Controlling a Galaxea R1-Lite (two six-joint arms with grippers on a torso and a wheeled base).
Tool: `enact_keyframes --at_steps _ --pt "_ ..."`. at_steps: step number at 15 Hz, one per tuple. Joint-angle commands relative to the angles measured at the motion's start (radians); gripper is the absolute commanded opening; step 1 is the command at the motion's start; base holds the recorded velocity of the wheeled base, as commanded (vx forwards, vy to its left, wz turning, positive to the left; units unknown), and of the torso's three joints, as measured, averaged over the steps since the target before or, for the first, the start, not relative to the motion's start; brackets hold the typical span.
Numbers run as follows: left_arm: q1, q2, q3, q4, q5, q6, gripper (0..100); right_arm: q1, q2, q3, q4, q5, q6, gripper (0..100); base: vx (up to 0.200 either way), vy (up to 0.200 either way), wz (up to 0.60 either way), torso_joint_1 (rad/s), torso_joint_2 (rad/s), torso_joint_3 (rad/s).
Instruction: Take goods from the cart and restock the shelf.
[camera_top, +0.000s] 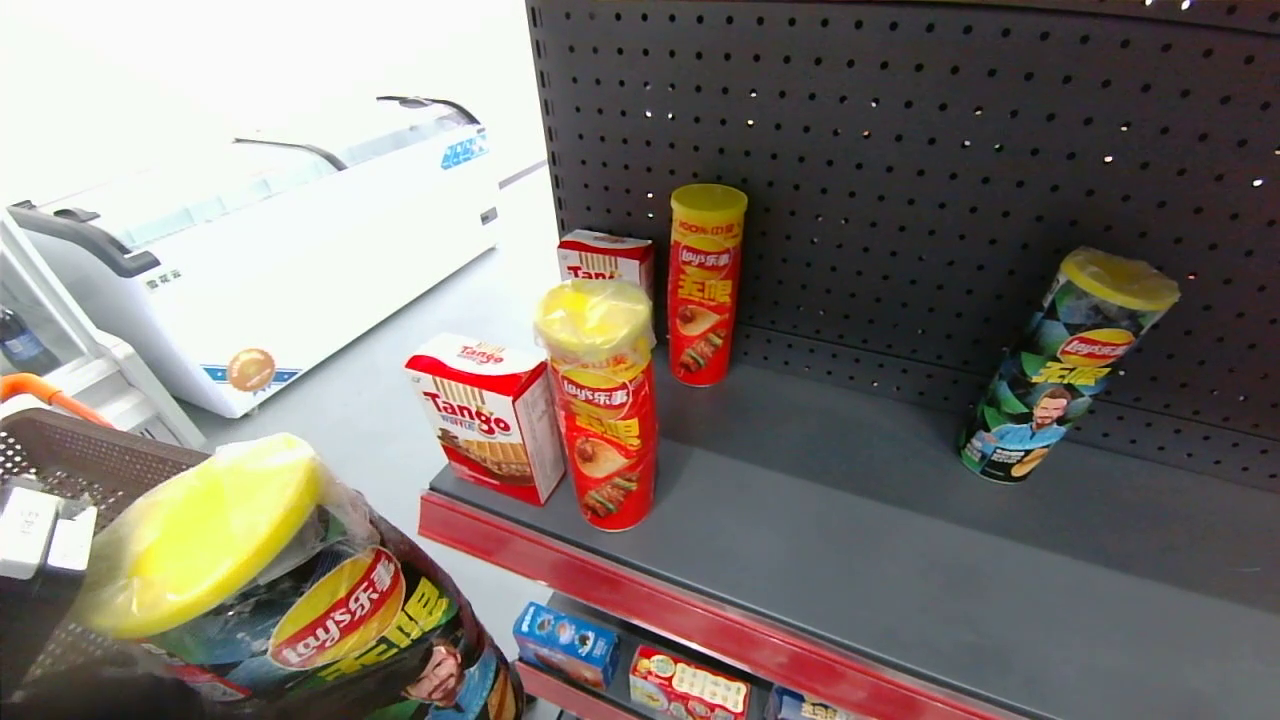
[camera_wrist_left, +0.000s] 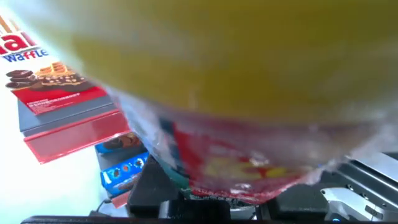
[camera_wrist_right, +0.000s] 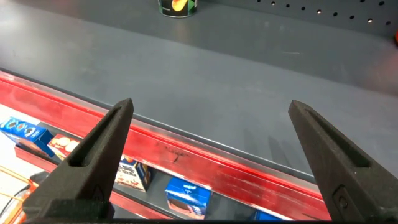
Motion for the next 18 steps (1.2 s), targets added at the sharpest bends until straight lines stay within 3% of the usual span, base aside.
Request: enact_keyframes --at_steps 1,10,18 --pt "-0.004 0.003 -0.003 -0.001 -0.002 0.000 0 0.000 0.001 0.000 0.000 0.000 -0.001 100 0.000 0.000 -0.60 0.002 0.01 0.002" --pt "0.005 0.003 -0.001 -0.002 0.000 -0.001 0 0.000 0.001 0.000 0.000 0.000 0.002 100 0.000 0.000 -0.60 0.002 0.00 0.004" --pt "0.030 0.000 0.002 -0.002 0.003 -0.003 0 0.000 0.001 0.000 0.000 0.000 0.001 100 0.000 0.000 0.00 0.000 0.00 0.000"
